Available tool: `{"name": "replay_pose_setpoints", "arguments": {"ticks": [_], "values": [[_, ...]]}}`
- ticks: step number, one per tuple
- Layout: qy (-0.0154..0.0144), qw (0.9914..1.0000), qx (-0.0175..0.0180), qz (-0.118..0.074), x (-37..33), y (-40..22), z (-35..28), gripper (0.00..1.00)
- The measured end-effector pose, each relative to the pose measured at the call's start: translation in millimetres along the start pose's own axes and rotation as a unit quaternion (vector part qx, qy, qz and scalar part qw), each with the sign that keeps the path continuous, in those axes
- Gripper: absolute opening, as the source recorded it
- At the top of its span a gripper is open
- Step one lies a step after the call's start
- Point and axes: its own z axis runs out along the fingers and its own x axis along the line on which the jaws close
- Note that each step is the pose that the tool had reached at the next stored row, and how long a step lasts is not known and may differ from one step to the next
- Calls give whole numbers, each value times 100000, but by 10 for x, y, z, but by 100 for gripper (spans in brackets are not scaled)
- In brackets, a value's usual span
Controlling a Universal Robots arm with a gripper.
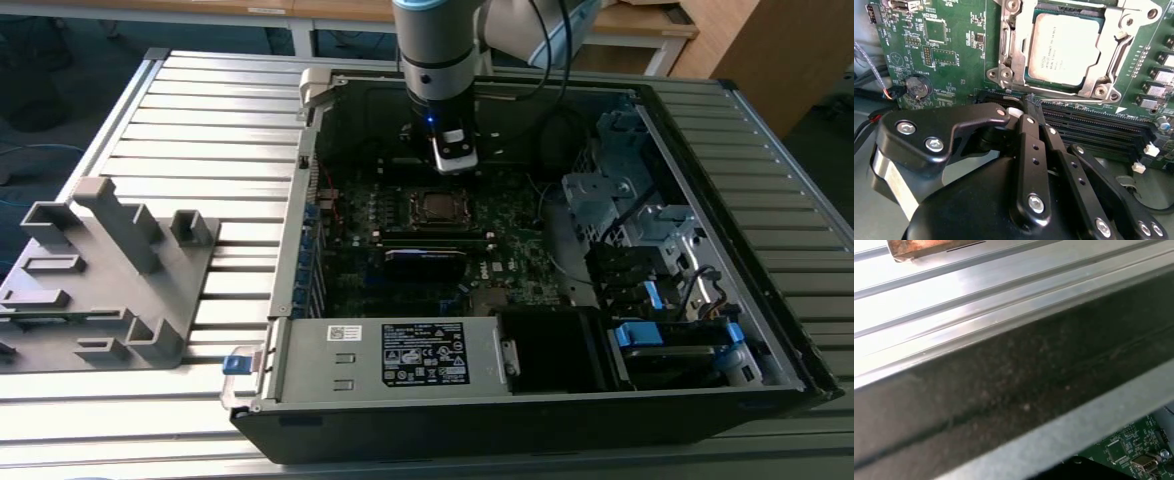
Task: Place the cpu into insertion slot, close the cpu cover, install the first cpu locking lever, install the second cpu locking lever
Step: 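Install the first cpu locking lever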
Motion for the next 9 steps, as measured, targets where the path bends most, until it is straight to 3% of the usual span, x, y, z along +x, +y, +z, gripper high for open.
{"name": "replay_pose_setpoints", "arguments": {"ticks": [9], "values": [[-96,99999,60,526,19,9,4,10]]}}
